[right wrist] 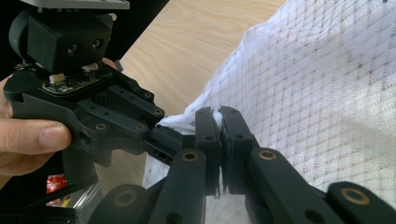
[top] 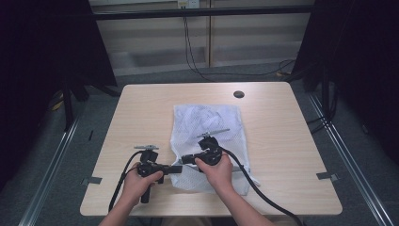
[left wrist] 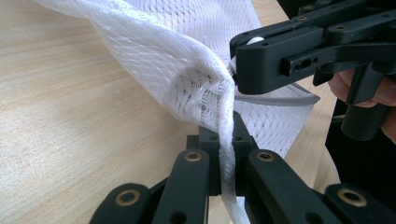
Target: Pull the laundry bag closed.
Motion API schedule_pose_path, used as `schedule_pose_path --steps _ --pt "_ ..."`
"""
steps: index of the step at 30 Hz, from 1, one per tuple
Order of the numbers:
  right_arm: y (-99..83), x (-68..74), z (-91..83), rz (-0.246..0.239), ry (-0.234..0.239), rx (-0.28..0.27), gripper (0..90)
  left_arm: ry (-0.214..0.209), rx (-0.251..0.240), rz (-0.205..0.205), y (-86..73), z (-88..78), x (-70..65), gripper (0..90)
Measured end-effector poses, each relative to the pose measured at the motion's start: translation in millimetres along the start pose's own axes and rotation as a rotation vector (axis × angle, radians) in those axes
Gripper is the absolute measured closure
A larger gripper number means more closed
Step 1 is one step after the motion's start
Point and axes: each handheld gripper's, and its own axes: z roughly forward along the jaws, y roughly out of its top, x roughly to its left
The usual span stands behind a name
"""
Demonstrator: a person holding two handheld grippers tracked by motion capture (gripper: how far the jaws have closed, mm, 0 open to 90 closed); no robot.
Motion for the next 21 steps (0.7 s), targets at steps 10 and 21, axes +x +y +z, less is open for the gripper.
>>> schedule_pose_path --steps 10,21 --pt "-1.3 -1.8 -1.9 0.002 0.005 -0.003 87.0 -0.003 -0.006 -0.001 0.1 -1.7 -1.7 88.7" --pt "-3.7 -5.3 -4.9 -0.009 -0.025 0.007 87.0 -0.005 -0.011 0.003 0.4 -4.3 -1.0 88.6"
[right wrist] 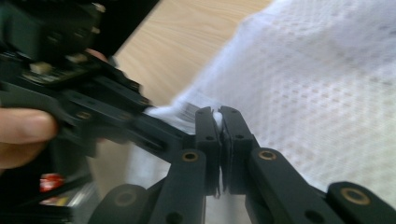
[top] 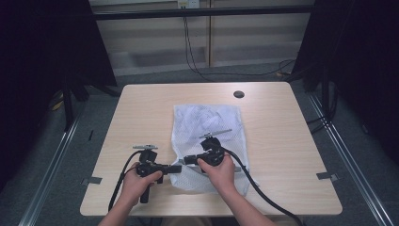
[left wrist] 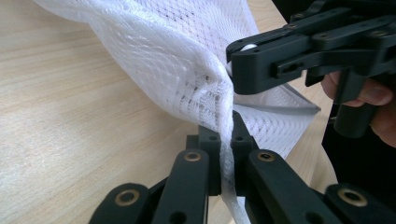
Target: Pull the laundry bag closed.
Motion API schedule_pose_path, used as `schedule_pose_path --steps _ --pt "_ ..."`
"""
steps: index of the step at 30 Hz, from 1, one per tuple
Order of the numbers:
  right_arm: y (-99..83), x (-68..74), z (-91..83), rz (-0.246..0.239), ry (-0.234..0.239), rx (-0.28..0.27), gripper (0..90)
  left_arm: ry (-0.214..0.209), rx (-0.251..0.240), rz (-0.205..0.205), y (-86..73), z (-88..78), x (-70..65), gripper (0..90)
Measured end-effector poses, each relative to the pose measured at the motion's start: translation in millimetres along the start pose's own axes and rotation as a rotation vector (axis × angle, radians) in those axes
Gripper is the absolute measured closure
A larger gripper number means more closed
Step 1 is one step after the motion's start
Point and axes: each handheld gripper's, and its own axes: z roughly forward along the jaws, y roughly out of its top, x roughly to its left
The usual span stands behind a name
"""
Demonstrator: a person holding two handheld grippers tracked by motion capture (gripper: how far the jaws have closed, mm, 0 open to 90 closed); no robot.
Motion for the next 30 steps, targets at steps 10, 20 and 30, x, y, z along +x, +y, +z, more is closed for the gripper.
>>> schedule_pose_path --steps 10,20,30 --pt "-2.0 -8.1 -5.3 0.035 0.014 -0.008 87.0 0.003 -0.004 -0.008 0.3 -1.3 0.3 88.5" --pt "-3.8 -11.9 -8.2 0.027 0.002 -0.008 87.0 0.007 0.001 -0.001 0.2 -2.7 1.6 88.5" --pt "-8.2 -20.4 -14.4 0.038 -0.017 -0.014 87.0 0.001 -0.004 -0.019 0.2 -3.6 2.3 88.6"
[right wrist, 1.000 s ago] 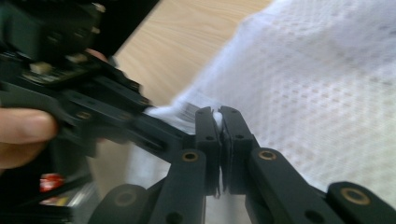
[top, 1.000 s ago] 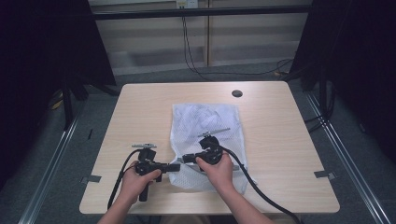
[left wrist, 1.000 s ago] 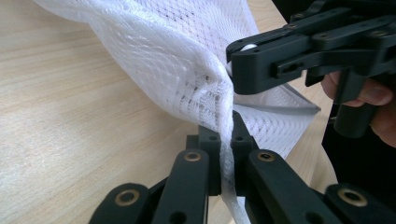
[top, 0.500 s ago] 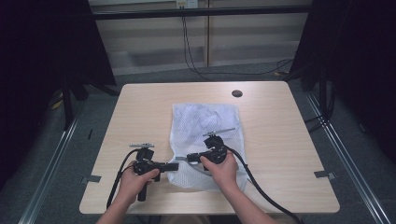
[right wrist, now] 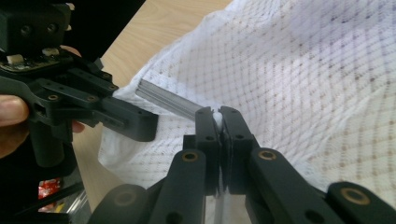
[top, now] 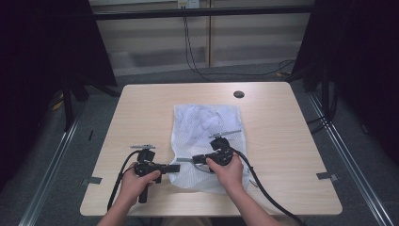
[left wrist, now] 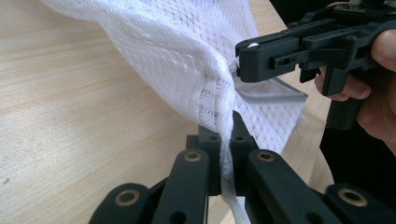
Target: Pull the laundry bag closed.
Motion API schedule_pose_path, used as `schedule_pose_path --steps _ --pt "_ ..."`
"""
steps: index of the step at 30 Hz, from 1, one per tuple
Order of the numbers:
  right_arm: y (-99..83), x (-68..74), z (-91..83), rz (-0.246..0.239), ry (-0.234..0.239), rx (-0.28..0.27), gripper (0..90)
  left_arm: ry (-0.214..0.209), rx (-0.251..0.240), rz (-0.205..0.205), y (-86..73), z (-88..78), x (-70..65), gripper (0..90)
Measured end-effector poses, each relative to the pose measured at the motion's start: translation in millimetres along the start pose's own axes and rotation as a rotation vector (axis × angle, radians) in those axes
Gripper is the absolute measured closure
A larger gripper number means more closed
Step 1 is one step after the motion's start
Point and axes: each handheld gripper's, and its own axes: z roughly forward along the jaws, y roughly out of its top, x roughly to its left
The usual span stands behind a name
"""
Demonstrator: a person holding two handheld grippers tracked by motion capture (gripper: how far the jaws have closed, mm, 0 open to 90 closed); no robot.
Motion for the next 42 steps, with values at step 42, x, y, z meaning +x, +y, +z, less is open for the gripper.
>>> schedule_pose_path --steps 42 --pt "-1.2 -13.5 -9.3 0.02 0.026 -0.011 86.9 -0.007 -0.003 -0.008 -1.0 2.0 -1.3 88.6"
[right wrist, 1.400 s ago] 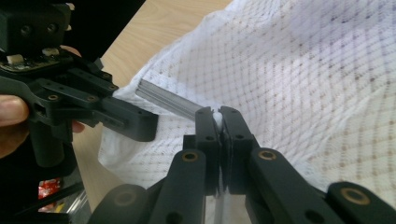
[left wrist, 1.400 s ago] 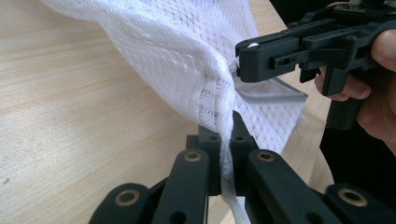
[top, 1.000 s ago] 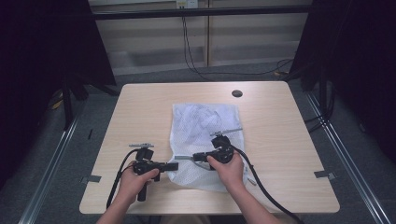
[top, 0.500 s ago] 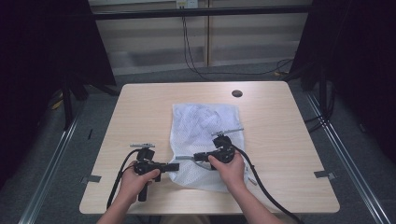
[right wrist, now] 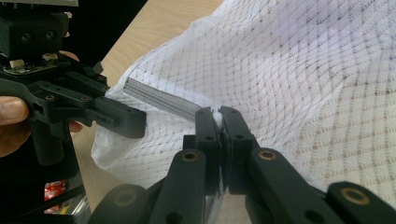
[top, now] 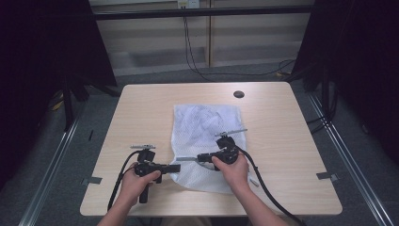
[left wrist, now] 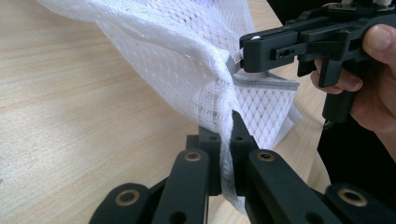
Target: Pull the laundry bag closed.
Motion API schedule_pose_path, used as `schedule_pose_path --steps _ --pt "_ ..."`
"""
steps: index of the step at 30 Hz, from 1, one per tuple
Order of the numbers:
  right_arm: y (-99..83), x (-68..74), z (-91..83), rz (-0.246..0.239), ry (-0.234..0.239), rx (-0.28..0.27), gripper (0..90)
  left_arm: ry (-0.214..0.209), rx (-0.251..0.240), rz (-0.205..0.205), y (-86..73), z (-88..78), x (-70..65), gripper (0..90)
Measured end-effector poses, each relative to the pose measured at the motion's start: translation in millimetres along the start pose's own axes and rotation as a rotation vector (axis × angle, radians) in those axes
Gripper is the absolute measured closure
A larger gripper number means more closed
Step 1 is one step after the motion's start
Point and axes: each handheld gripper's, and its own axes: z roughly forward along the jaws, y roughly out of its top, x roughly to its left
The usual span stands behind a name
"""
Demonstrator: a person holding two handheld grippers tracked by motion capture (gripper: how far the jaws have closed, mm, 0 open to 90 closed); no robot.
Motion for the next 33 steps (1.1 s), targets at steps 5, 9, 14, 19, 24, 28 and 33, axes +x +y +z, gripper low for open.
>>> schedule_pose_path --steps 5,9,14,19,24,28,33 --pt "-0.3 -0.8 -1.6 -0.002 -0.001 0.0 87.0 0.004 -0.003 0.003 0.0 -1.0 1.0 88.7" --pt "-0.8 -3.6 -6.5 0.0 -0.003 -0.005 87.0 0.005 -0.007 -0.001 -0.2 -2.9 2.9 88.6" --pt "-1.4 -4.3 -10.4 -0.004 0.004 -0.002 86.9 0.008 -0.006 -0.001 -1.4 -2.4 1.6 88.6" --pt "-2.9 -4.5 -12.0 -0.021 0.012 0.001 86.9 0.005 -0.002 -0.002 -2.8 -2.4 0.8 88.6" --pt "-4.1 -6.5 -13.4 -0.018 0.028 -0.001 86.9 0.013 0.0 0.0 -3.5 -1.6 0.6 88.6" --pt "-5.3 -7.8 -14.9 -0.015 0.044 -0.004 86.9 0.011 -0.003 0.003 -3.8 -1.7 -0.7 88.6" --pt "-7.0 -9.1 -20.1 -0.027 0.044 -0.01 86.9 -0.001 -0.001 0.005 -2.5 1.2 -2.1 88.6"
